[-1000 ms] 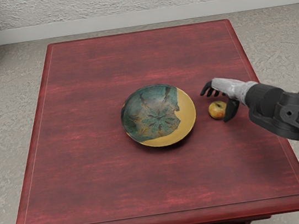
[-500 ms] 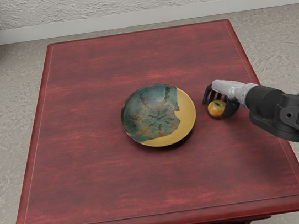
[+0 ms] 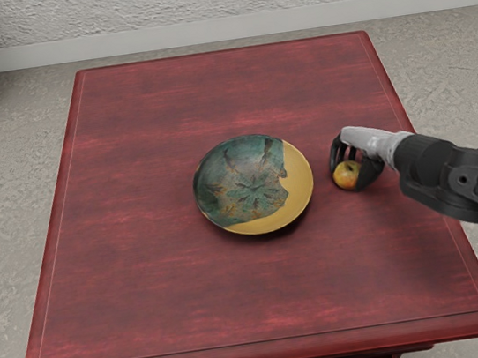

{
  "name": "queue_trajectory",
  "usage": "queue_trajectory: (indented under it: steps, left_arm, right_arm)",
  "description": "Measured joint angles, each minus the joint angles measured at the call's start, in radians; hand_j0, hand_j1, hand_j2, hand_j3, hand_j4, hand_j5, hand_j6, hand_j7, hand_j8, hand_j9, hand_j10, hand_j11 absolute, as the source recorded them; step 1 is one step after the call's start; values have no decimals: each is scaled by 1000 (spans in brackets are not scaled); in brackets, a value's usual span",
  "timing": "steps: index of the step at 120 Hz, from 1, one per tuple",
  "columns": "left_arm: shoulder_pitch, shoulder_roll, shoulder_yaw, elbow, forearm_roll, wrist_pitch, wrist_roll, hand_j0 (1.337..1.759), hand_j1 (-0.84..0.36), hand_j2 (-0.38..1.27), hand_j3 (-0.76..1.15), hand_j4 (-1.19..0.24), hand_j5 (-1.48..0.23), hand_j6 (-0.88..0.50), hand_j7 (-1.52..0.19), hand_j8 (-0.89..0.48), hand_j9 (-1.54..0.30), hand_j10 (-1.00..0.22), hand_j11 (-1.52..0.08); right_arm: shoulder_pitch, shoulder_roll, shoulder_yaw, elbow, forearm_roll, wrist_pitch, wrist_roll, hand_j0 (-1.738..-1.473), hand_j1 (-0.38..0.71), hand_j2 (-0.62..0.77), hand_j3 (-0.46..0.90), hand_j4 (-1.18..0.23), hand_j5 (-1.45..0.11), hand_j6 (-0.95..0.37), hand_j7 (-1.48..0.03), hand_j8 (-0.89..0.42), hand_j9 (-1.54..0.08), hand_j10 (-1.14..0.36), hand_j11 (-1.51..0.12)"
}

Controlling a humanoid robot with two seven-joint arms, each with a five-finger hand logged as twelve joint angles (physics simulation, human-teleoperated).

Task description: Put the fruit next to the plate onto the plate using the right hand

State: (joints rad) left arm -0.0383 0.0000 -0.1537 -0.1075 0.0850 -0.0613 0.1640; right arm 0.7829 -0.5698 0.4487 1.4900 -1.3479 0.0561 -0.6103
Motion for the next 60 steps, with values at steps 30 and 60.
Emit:
queue_trajectory:
  steps: [30,60]
  left_arm:
    - [0,0,0,0,0,0,0,1658,58,49,0,-243,-316,-243,-316,-243,-316,-243,-316]
    - [0,0,0,0,0,0,0,1658,58,49,0,-243,-315,-243,-315,-243,-315,-243,-315]
  right_arm:
    - [65,-58,3,7,125,25,0,-1654,279,357,1,-718,-1015,-477,-969,-473,-1015,-716,-1022]
    - [211,-111,-1,57,321,100,0,-1658,332,466,1,-726,-1039,-458,-985,-454,-1039,-725,-1046]
